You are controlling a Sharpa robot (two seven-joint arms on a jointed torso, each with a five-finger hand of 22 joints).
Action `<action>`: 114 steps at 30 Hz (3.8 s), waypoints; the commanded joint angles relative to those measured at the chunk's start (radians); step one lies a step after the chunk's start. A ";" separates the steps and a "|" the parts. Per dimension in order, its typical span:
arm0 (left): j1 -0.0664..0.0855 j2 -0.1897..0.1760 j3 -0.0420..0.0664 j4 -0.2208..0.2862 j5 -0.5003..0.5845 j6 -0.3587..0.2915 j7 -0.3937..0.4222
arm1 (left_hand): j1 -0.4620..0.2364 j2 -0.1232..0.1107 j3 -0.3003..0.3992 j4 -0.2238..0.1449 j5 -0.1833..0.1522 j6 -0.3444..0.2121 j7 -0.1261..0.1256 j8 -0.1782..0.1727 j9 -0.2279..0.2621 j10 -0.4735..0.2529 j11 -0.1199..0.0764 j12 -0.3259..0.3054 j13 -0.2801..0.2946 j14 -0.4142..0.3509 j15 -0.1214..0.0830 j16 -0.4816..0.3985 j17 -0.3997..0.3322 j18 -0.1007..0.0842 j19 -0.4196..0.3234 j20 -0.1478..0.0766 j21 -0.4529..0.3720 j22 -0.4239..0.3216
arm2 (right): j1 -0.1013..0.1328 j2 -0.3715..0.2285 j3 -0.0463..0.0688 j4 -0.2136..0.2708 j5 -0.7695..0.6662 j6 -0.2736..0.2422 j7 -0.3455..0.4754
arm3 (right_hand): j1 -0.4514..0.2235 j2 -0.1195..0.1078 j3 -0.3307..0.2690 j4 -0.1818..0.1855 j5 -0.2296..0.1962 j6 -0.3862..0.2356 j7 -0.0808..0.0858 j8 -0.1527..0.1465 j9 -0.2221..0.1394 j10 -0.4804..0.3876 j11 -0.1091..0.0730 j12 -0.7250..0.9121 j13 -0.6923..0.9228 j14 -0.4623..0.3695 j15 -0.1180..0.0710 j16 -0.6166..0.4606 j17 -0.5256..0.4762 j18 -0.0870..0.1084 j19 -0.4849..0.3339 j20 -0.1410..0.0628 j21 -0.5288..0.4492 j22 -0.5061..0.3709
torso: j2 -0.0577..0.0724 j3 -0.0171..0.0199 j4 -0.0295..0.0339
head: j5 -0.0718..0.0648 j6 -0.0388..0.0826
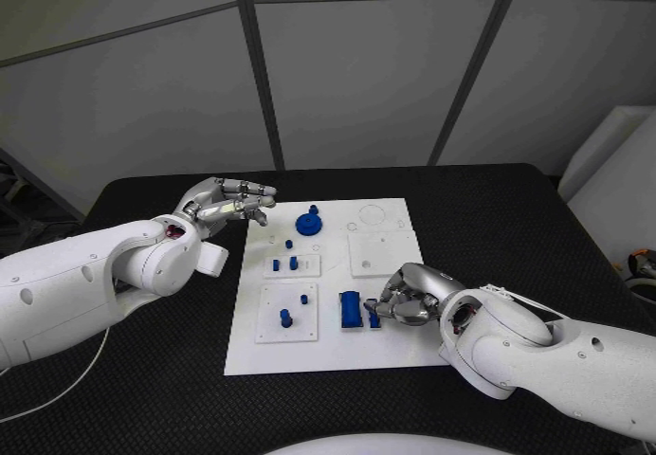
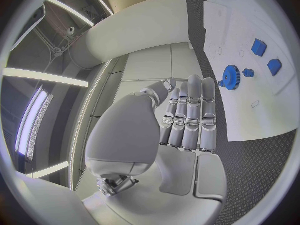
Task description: Assemble the parts on the task board
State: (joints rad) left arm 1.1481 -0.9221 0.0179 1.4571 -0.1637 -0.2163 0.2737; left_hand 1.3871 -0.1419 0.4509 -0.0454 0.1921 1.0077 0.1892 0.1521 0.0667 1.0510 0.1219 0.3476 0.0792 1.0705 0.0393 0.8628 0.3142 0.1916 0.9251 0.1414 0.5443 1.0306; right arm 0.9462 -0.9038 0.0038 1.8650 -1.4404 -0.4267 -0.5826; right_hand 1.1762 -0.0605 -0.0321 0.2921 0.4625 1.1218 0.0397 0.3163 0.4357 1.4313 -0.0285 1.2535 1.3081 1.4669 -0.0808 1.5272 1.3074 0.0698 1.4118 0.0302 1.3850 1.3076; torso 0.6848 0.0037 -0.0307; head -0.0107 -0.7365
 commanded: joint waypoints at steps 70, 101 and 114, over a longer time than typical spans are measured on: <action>-0.011 0.016 0.000 -0.012 0.077 -0.007 0.050 | -0.036 -0.006 -0.032 0.020 -0.003 -0.005 -0.004 0.012 0.001 -0.014 -0.004 0.022 0.000 -0.057 0.018 -0.067 -0.032 -0.012 -0.050 0.019 -0.067 -0.049 | 0.043 -0.016 0.001 -0.118 0.435 -0.085 0.574 | 0.285 0.031 -0.097 -0.039 -0.228 -0.156 0.089 -0.107 -0.050 -0.369 0.078 -0.678 -0.476 -0.163 0.064 -0.664 -0.501 0.108 -0.431 0.060 -0.612 -0.556 | -0.026 -0.0104 -0.0048 | -0.003 0.042; -0.040 0.171 -0.001 -0.176 0.253 -0.149 0.191 | -0.580 0.047 -0.214 0.045 -0.098 -0.415 -0.103 -0.152 -0.067 -0.426 -0.008 -0.348 -0.079 -0.514 0.064 -0.863 -0.314 -0.096 -0.635 0.032 -0.544 -0.813 | 0.123 0.279 0.066 -0.705 1.086 0.058 0.939 | -0.217 0.060 0.032 -0.144 -0.340 -0.534 0.076 -0.316 -0.352 -0.775 0.127 -1.253 -1.308 -1.181 0.183 -1.527 -1.307 0.048 -0.915 0.132 -1.291 -1.127 | -0.089 -0.0132 0.0036 | 0.006 0.127; -0.084 0.149 -0.014 0.040 0.186 -0.452 0.232 | -0.921 0.142 -0.314 0.045 -0.192 -0.665 -0.189 -0.152 -0.067 -0.690 -0.122 -0.348 -0.079 -0.749 -0.039 -0.863 -0.314 -0.107 -0.756 -0.043 -0.544 -0.905 | 0.109 0.164 0.014 -0.401 1.349 -0.240 1.060 | -0.618 0.060 0.032 -0.205 -0.391 -0.780 -0.040 -0.316 -0.436 -1.050 0.029 -1.253 -1.308 -1.301 0.081 -1.527 -1.307 0.011 -1.123 0.064 -1.385 -1.203 | -0.141 -0.0037 0.0307 | 0.011 0.137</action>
State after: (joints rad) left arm 1.0647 -0.7712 0.0037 1.4838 0.0662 -0.5356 0.4717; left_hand 0.6305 -0.0364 0.1852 0.0014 0.0371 0.4633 0.0249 0.0080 0.0039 0.4886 0.0785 0.0060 0.0036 0.4347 0.0510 0.0068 0.0035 0.1196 0.2296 0.1321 0.0059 0.1703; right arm 1.0545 -0.7351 0.0184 1.4460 -0.2108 -0.5307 0.4070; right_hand 0.7646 0.0003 -0.0020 0.1191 0.0978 0.4683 0.0836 0.0076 0.0247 0.5221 0.0465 0.0070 0.0038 0.2269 0.0553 0.0082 0.0043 0.1097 0.3952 0.1295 0.0395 0.1438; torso 0.5513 -0.0012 -0.0037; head 0.0000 -0.6003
